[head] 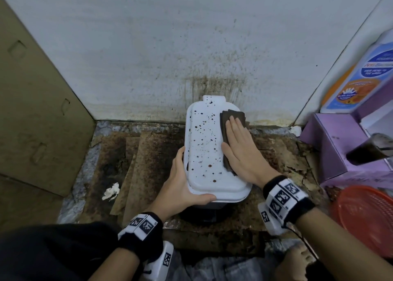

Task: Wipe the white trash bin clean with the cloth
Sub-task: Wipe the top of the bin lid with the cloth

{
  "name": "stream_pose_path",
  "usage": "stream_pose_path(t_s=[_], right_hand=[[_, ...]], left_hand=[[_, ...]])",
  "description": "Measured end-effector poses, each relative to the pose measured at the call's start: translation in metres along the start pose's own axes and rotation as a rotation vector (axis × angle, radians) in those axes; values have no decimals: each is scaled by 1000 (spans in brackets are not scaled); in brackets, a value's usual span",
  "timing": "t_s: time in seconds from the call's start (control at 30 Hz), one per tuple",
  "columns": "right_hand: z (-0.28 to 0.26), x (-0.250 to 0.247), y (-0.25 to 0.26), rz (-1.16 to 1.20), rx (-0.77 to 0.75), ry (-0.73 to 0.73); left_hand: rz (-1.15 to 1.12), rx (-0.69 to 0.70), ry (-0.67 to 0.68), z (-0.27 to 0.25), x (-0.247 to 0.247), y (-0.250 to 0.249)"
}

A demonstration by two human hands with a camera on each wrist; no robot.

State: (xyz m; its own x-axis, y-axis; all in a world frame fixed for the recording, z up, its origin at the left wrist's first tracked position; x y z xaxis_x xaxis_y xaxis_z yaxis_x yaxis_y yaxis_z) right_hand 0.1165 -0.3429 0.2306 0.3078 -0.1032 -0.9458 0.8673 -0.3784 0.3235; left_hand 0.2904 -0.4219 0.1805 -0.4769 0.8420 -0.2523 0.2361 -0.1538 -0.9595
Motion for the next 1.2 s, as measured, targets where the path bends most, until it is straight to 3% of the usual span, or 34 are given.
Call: stream_pose_path(t_s=[0.2, 0.53, 0.77, 0.93, 1.03, 1.1, 1.2], right_hand=[[-37, 7, 28, -172, 31, -63], [-27, 16, 81, -183, 43, -80], [-10, 22, 109, -185, 36, -106], [-11, 21, 105, -71, 19, -72], [-8, 11, 95, 227, 20, -28], [-12, -7, 75, 458, 72, -176], [-34, -31, 35, 427, 179, -476]], left_hand=[[12, 9, 0, 1, 2, 0], [56, -2, 136, 4, 2, -3], [75, 76, 126, 6, -3, 0], [146, 84, 144, 4, -1, -4], [148, -3, 223, 4, -2, 1], [156, -41, 194, 4, -11, 0], [189, 14, -100, 0, -44, -21]])
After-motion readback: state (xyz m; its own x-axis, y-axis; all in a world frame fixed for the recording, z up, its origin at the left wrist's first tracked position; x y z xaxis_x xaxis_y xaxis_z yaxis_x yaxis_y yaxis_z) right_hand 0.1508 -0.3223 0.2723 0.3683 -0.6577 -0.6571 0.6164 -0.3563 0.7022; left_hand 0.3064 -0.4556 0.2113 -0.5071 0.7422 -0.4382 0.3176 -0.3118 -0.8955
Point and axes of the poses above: each hand's wrist, its own z-axis towards the middle knuckle, its own x-axis out of the palm, y = z × x, the point moved 9 cm from there along z, towards the middle knuckle, and after that the axes turned 7 degrees about -z, right-handed, at the moved point
